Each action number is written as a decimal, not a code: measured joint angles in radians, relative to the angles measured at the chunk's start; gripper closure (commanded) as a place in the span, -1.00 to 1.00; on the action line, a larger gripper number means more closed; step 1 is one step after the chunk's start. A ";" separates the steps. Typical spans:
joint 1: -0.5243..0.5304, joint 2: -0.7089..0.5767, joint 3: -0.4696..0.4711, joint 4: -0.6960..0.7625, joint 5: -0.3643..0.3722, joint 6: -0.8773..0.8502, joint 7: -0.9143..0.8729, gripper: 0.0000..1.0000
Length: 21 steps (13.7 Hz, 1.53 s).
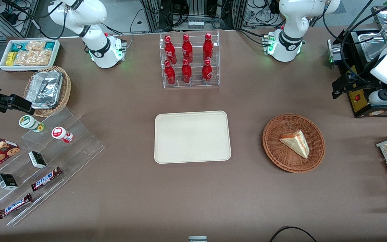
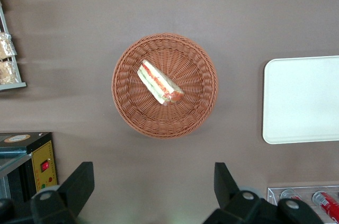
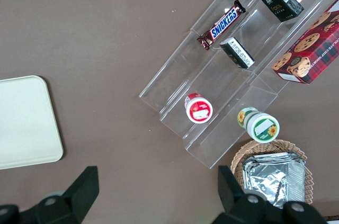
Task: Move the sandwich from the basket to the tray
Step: 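Move the left gripper over the wicker basket toward the wrapped sandwich, then lower the left gripper and close it on the wrapped sandwich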
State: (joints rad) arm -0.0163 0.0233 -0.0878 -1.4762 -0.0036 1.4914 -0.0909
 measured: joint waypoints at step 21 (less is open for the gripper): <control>-0.005 0.085 -0.006 -0.531 0.022 0.605 -0.438 -1.00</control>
State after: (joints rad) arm -0.0208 0.1087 -0.0935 -2.0074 0.0186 2.0967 -0.5294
